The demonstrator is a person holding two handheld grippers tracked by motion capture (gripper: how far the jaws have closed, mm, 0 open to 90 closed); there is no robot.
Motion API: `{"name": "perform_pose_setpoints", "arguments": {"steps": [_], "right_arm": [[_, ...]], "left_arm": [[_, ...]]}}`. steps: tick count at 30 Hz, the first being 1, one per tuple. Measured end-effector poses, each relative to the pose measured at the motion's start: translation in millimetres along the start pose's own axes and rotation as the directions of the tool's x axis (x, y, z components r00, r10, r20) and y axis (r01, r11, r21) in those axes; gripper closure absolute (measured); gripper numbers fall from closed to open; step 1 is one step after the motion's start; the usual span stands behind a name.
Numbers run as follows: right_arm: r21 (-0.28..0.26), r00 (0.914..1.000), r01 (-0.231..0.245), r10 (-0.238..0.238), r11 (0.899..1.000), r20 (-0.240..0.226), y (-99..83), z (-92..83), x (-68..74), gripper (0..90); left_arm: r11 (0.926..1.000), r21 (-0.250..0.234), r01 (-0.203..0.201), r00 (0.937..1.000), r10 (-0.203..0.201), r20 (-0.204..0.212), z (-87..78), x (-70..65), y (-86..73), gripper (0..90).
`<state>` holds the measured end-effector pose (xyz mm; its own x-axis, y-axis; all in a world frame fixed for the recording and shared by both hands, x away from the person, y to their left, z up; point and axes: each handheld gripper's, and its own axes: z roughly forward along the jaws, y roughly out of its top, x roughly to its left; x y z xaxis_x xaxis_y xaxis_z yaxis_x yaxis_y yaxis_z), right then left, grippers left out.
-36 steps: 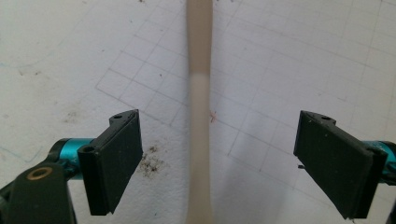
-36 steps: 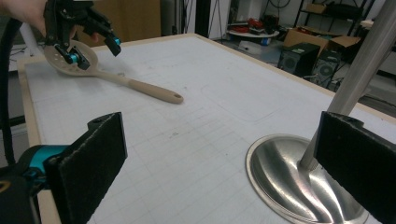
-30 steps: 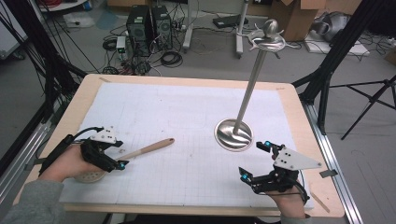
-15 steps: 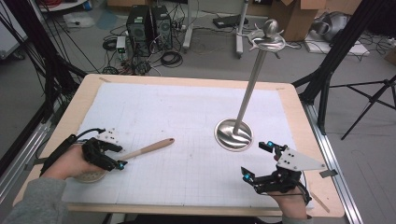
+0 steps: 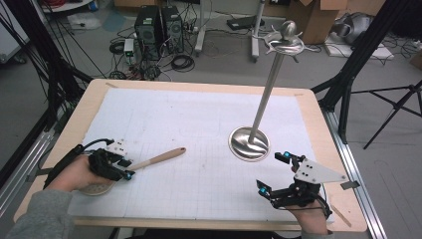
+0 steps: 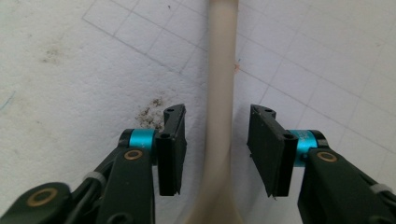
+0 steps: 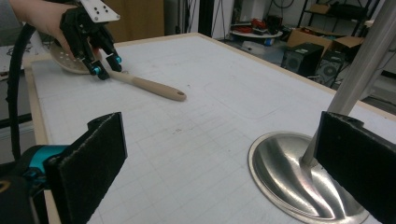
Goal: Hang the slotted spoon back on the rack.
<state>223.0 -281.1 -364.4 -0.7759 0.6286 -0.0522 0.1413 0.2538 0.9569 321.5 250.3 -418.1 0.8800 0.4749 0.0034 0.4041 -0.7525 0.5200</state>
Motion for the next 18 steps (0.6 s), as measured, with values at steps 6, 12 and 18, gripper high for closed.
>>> {"name": "perform_pose_setpoints", "arguments": {"steps": [6, 12, 18], "right_arm": [[-0.002, 1.0000, 0.003, -0.003, 1.000, 0.001, 0.3, 0.0, 0.2, 1.5], [-0.002, 0.9998, 0.002, -0.002, 1.000, -0.018, 0.0, 1.4, 0.5, 1.5], [0.001, 0.9999, 0.003, -0.003, 1.000, -0.014, -0.3, 1.4, 0.1, 1.5]], "left_arm": [[0.9997, -0.009, 0.022, 0.9997, -0.022, 0.009, 0.3, -1.2, -0.3, 69.0], [0.9993, -0.023, 0.029, 0.9995, -0.029, -0.009, 0.6, -1.5, -1.3, 75.8], [0.9992, -0.028, 0.029, 0.9992, -0.029, -0.028, 0.6, -4.5, -1.5, 76.3]]}}
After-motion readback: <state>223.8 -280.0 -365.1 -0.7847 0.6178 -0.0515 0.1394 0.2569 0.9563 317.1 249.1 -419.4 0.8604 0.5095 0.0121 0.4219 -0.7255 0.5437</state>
